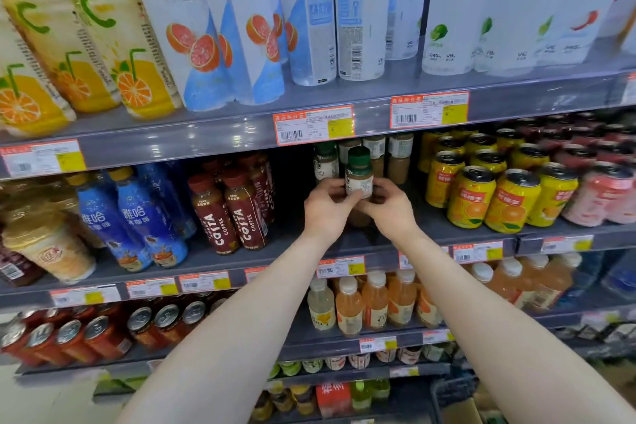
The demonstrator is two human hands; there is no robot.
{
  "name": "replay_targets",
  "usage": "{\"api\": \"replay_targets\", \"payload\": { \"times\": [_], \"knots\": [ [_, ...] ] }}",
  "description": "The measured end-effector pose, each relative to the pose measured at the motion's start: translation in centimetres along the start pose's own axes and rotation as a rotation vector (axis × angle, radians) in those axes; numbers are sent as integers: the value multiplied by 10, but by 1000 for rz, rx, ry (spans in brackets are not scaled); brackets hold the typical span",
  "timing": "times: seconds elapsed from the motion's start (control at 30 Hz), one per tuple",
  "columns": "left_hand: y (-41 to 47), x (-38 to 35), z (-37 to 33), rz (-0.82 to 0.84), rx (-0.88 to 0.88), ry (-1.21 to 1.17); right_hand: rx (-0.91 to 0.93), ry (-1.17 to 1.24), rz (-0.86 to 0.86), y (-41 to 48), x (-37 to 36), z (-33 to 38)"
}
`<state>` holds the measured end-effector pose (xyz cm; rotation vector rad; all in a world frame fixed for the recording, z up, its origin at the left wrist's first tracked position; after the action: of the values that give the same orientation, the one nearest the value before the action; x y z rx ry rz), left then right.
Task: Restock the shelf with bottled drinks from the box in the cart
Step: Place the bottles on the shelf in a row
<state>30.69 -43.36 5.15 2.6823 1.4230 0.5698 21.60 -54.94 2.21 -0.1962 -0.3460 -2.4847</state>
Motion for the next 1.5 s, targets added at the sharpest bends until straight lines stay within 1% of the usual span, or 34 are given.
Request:
{"api": "replay_targets", "payload": {
  "times": [0.07,0.23,0.37,0.53,0.77,0.93,1.07,1.2,1.37,1.43,1.5],
  "knots": [
    [1,-2,2,-9,-7,35,-1,7,-19,4,-1,-2],
    [5,-8,-1,-31,-2,66,17,-11,-5,17,-2,-1],
    [8,-16,0,-2,24,96,-2,-27,-7,32,-5,-2],
    [15,-25,5,40,108,102,-32,-65,16,47,-9,0],
    [25,-31,6,33,143,142,-63,-40,31,59,-14,-2],
    [24,-31,3,70,160,153,-72,-52,46,63,-13,-3],
    [25,-27,3,105,147,180,-76,-64,56,64,-12,-6],
    [19,-24,2,100,142,204,-106,-114,54,65,-13,-5],
    [3,-19,0,118,132,285,-210,-213,38,58,-9,-5],
    [-6,-13,1,156,81,355,-210,-260,37,51,-5,-4],
    [-16,-6,0,197,-4,438,-170,-326,26,38,2,1]
  ]
}}
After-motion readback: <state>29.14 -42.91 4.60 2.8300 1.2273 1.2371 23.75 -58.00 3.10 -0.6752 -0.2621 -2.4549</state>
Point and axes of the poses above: each hand's wrist, its own y-axis towards the middle knuckle, its own x-axis out of the back of the hand, z = x × y, the point moved 1 cm from there along y, towards the middle knuckle
